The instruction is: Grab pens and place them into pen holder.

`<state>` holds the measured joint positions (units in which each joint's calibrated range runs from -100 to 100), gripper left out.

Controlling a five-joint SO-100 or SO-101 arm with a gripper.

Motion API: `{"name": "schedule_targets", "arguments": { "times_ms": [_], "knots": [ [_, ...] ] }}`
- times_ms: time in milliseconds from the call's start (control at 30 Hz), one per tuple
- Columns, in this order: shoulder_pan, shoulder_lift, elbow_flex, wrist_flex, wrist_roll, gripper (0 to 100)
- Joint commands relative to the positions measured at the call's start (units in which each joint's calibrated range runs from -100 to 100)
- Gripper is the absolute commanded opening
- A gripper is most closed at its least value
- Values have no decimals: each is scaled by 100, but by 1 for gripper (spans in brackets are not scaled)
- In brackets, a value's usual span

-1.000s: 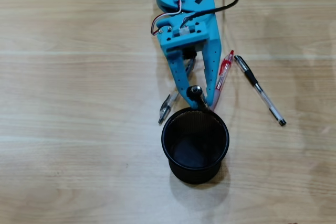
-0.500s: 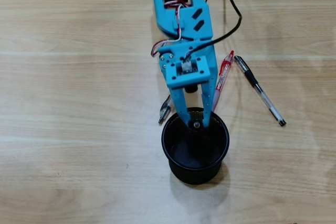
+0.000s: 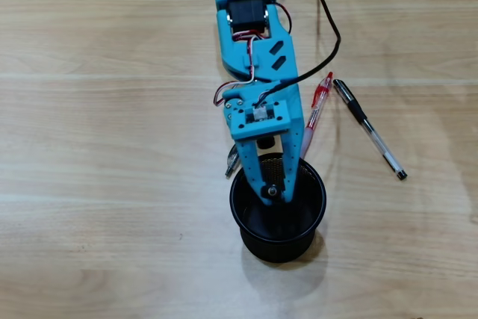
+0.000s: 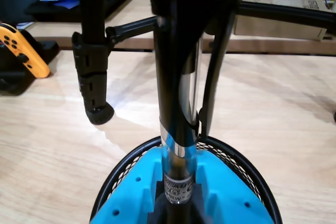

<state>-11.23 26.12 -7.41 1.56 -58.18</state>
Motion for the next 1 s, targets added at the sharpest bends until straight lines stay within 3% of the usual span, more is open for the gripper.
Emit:
{"name": "schedule_targets", "arguments": {
  "times_ms": [0,33,133,367,567,833,967],
  "knots": [
    [75,-122,-29,-160,19,6],
    [65,-139,-29,-143,24,12],
    [56,-172,-29,-117,19,17],
    [65,-1121,755,-83,24,11],
    [238,-2474,2422,-83,24,3],
    [456,-3709,4468,-65,-6,2],
    [528,-4246,4657,1304,-6,2]
  ]
}}
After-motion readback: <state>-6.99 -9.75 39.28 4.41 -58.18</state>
